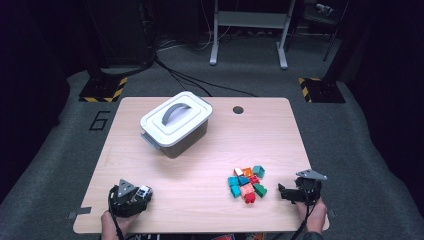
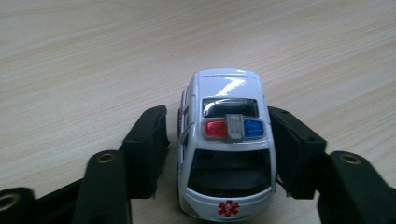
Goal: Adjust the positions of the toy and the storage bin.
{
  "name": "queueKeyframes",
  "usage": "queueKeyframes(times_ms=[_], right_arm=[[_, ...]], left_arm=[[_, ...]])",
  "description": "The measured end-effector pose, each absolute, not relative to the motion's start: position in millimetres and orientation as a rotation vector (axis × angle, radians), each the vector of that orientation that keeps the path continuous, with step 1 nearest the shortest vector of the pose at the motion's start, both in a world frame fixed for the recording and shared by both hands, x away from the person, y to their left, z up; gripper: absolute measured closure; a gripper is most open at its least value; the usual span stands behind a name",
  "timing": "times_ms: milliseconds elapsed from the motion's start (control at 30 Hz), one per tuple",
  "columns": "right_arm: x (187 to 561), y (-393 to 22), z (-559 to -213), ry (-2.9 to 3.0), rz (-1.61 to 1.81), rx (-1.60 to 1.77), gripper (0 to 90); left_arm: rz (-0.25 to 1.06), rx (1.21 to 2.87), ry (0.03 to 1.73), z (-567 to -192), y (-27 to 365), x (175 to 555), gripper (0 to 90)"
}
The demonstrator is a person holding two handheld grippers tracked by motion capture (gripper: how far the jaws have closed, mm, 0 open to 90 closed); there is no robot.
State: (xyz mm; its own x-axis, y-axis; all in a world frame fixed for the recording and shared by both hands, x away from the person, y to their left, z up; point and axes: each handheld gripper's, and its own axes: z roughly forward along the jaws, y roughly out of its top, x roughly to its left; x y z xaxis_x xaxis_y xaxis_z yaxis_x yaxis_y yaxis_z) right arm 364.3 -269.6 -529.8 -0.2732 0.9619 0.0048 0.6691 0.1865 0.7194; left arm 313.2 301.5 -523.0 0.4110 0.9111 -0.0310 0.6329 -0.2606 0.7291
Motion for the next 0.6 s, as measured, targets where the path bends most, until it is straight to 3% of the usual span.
queueKeyframes(times_ms=[33, 600], right_arm=[[364.3, -269.6, -529.8, 2.015, 0.860, 1.525, 0.6], [364.2, -269.8, -529.8, 2.017, 0.861, 1.523, 1.1]], left_arm=[[0.543, 2.001, 1.312, -522.8, 299.9, 312.7, 47.7], [0.544, 1.994, 1.275, -514.8, 293.8, 317.4, 48.5]])
